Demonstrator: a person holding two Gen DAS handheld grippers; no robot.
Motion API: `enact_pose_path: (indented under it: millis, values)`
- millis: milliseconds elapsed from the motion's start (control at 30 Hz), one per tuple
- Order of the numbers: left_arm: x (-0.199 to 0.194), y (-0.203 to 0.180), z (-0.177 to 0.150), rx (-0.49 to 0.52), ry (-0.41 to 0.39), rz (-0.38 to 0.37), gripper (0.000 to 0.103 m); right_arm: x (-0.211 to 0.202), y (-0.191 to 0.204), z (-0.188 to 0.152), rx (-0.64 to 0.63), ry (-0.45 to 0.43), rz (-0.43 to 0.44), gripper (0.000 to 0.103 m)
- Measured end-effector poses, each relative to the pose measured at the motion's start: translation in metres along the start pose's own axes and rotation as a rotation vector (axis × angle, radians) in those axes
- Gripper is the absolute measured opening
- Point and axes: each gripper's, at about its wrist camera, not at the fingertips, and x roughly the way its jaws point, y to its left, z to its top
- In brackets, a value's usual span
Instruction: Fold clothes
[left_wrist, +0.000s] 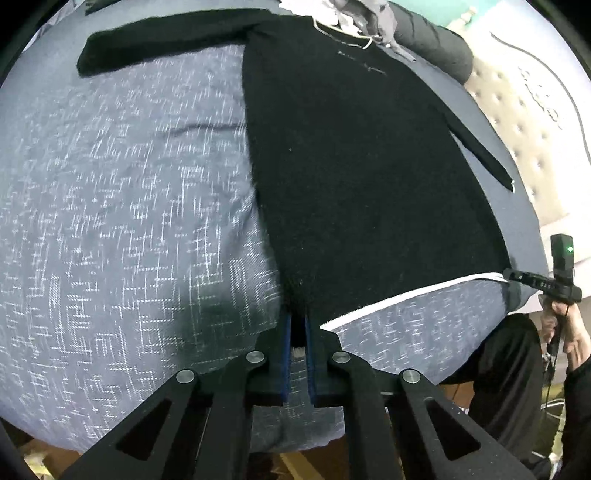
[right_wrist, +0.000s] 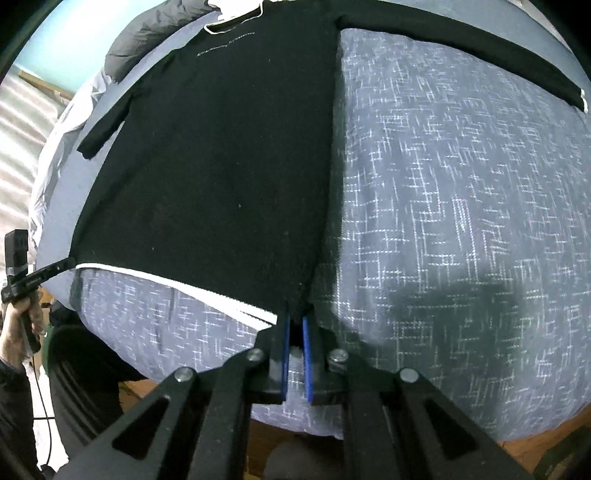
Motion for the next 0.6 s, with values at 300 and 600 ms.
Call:
enact_pose_path:
  millis: [300,600]
  values:
    - [0.000,0.006,0.002,-0.019,-0.012,0.002,0.012,-0.015,-0.004,0.000,0.060,-0.031,0.029,0.026]
    - [-0.049,0.052,0.033,-0.094,-0.135,0.095,0.037,-0.049,0.012,0.038,0.092,-0.272,0.102,0.039]
